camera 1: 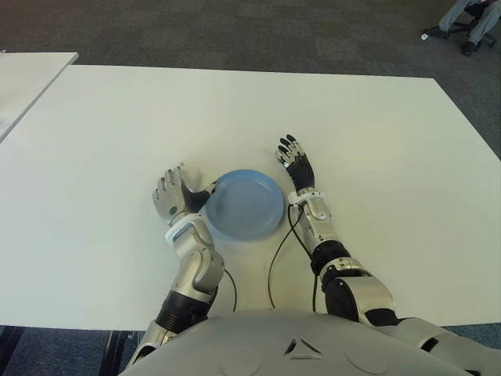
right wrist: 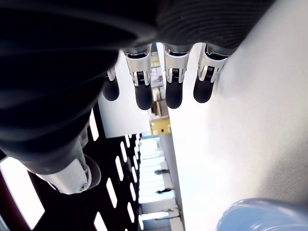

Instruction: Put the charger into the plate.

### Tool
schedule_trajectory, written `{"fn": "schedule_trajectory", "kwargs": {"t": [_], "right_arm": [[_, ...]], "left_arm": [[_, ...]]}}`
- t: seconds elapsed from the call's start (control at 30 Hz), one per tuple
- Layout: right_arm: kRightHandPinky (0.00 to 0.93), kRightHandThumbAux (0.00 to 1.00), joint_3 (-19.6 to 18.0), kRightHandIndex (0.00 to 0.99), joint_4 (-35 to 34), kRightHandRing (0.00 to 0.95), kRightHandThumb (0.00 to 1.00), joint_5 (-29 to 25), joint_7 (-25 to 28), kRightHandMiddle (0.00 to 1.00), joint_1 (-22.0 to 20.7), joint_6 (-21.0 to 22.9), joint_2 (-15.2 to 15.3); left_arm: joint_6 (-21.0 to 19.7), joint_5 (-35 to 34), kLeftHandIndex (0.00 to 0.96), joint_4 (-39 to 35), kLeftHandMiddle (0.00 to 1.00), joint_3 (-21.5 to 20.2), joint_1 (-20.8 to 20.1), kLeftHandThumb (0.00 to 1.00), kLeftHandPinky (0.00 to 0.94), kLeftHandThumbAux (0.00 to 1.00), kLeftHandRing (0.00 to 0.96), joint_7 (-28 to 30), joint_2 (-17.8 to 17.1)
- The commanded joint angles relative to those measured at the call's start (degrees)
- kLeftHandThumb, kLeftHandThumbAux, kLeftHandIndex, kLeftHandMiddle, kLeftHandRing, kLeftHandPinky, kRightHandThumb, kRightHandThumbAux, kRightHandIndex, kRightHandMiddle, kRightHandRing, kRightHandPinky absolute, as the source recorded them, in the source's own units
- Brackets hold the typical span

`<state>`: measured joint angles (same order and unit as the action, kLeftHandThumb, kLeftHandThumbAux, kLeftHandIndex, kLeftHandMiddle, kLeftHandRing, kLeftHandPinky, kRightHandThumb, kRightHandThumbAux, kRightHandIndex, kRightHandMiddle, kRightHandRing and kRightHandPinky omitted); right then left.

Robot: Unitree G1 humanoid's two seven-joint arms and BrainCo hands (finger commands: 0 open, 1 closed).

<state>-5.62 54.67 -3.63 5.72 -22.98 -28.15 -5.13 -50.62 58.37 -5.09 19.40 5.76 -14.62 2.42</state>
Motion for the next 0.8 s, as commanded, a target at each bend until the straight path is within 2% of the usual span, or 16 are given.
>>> {"fn": "schedule_trajectory", "kwargs": {"t": [0.03, 0.3, 0.47, 0.8], "right_arm": [[0.088, 0.678, -0.4, 0.048, 1.2, 0.101, 0.053, -0.5, -0.1, 0.133, 1.5, 2.5, 0.1], [0.086, 0.680, -0.4, 0.052, 0.9, 0.096, 0.054, -0.6, 0.5, 0.128, 1.7, 2.5, 0.3], [0.084, 0.677, -0.5, 0.056, 0.6, 0.095, 0.054, -0.6, 0.7, 0.127, 1.9, 2.3, 0.3], [0.081, 0.679, -0.7, 0.063, -0.2, 0.094, 0.055, -0.9, 1.6, 0.129, 2.7, 2.0, 0.6]], "left_arm": [[-0.1, -0.7, 0.000, 0.4, 0.000, 0.5, 0.8, 0.131, 0.034, 0.392, 0.000, 0.0, 0.2], [1.4, -1.4, 0.000, 2.6, 0.000, -0.6, 0.3, 0.135, 0.028, 0.405, 0.000, -0.7, -1.1], [5.0, -3.1, 0.000, 7.3, 0.000, -2.5, -2.3, 0.141, 0.023, 0.410, 0.000, -2.2, -3.9], [9.3, -2.6, 0.000, 11.9, 0.000, -2.0, -4.7, 0.156, 0.031, 0.430, 0.000, -4.8, -7.9]]}}
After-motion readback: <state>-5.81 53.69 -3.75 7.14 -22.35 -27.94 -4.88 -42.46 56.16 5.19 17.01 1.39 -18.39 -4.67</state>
